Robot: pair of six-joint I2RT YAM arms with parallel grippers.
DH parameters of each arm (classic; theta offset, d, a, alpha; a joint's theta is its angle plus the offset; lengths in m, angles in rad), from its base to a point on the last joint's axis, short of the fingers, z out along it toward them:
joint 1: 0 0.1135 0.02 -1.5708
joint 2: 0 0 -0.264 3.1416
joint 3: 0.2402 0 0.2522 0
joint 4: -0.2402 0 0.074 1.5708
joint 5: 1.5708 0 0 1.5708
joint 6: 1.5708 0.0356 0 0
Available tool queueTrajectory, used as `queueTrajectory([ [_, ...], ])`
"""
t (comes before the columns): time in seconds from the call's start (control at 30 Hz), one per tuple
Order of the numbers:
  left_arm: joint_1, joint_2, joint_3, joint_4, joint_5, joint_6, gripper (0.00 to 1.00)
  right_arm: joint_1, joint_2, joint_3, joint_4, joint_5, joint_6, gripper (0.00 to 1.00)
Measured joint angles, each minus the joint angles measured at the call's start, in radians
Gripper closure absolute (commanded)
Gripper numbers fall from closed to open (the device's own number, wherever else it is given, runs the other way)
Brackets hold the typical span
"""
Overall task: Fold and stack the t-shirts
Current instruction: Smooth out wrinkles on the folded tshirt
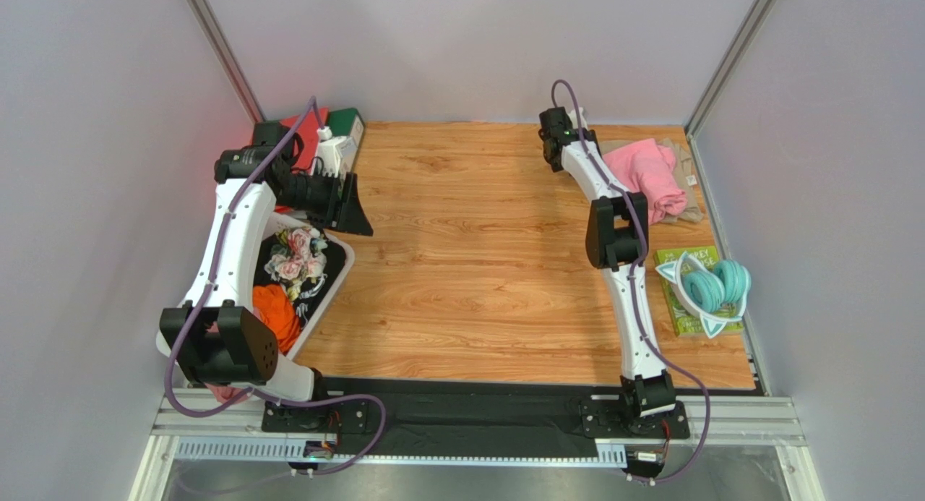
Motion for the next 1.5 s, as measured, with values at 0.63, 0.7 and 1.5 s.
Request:
queueTrajectory([
  [0.63,0.000,0.003,0.000,-0.007,-0.002,0.002,0.40,-0.024,0.002,0.000,-0.008,-0.045,0.033,1.00],
  [0.7,0.000,0.003,0.000,-0.007,-0.002,0.004,0.41,-0.024,0.002,0.000,-0.008,-0.045,0.044,1.00],
  [1.5,0.000,0.003,-0.017,-0.007,-0.008,0.008,0.40,-0.286,-0.314,-0.042,-0.034,-0.178,0.227,1.00],
])
